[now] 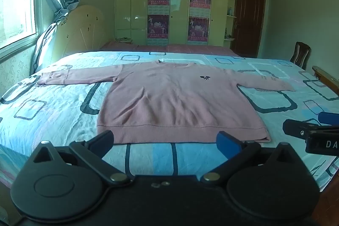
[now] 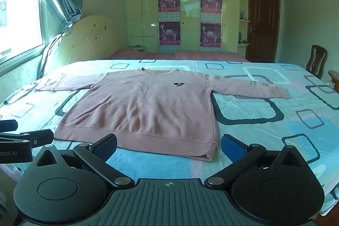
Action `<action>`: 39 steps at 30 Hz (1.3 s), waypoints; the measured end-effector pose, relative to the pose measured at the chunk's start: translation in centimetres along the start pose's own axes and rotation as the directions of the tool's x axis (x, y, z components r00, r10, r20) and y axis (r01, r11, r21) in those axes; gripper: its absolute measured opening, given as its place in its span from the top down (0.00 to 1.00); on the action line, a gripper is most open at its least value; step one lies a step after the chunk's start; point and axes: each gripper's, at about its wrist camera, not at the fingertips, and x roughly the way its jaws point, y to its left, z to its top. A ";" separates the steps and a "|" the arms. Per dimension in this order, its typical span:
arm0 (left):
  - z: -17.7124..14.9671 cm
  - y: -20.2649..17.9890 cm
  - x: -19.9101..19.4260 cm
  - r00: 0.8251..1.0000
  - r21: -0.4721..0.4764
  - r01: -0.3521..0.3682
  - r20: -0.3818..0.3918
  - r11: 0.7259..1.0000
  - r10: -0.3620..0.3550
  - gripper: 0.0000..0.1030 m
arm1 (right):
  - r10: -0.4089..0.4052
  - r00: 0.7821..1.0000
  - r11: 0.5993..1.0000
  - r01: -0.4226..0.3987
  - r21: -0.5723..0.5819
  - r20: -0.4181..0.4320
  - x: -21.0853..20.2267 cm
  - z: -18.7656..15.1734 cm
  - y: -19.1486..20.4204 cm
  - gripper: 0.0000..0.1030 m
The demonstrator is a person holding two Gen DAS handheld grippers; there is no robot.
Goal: Fold small clothes
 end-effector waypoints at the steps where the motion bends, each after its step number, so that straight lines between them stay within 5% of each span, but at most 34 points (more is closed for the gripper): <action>1: 0.0 0.0 0.0 1.000 0.001 -0.003 0.001 1.000 0.003 0.01 | -0.001 1.000 1.000 0.001 -0.001 0.001 0.0 0.0 0.0 0.00; 39: 0.4 -1.1 -0.2 1.000 0.036 -0.025 0.009 0.999 0.025 0.01 | 0.007 1.000 1.000 -0.007 0.015 0.006 -0.1 0.3 -0.8 0.00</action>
